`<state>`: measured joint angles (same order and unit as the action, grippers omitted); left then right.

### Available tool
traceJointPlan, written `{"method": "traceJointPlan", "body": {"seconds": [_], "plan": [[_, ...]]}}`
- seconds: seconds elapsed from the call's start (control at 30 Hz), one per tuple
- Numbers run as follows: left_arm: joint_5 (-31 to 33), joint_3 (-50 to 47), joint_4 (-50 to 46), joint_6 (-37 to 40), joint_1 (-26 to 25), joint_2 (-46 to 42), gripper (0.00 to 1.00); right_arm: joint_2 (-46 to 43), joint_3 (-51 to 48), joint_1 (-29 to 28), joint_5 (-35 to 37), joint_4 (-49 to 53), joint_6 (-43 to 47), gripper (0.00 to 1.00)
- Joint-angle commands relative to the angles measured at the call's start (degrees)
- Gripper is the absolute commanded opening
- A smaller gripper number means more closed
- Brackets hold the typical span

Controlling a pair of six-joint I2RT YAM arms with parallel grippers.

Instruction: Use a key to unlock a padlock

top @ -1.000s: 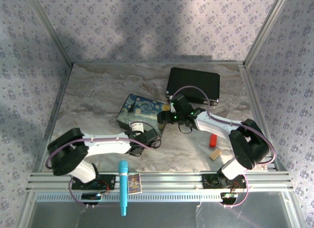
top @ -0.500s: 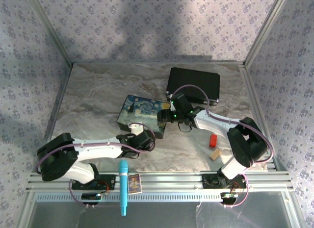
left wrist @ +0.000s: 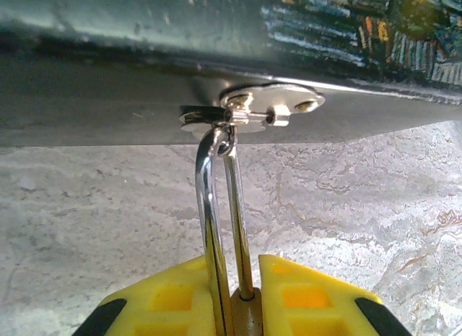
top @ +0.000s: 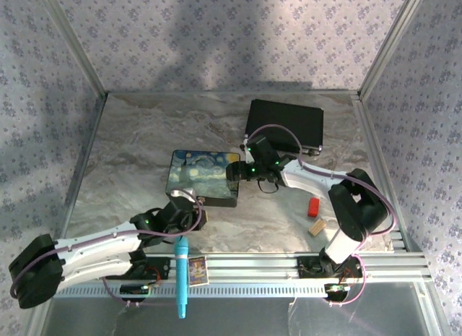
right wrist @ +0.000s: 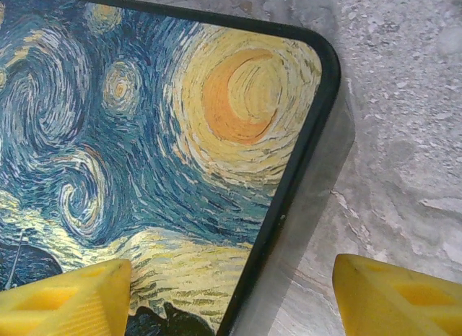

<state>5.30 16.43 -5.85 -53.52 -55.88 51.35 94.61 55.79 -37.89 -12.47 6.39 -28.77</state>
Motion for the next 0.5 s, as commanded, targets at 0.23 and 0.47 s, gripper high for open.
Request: {"method": "traceJointPlan", "body": {"seconds": [0.23,0.47], "plan": [[7.25,12.72,-22.19,2.72,0.06,14.71,0.08,6.12,-1.87,-0.21,11.45,9.34,-0.21,0.73],[16.74,22.16,-28.00,-1.17,-6.89,27.91,0.21,5.92,-2.43,-0.46,11.49,8.59,-1.15,0.73]]}}
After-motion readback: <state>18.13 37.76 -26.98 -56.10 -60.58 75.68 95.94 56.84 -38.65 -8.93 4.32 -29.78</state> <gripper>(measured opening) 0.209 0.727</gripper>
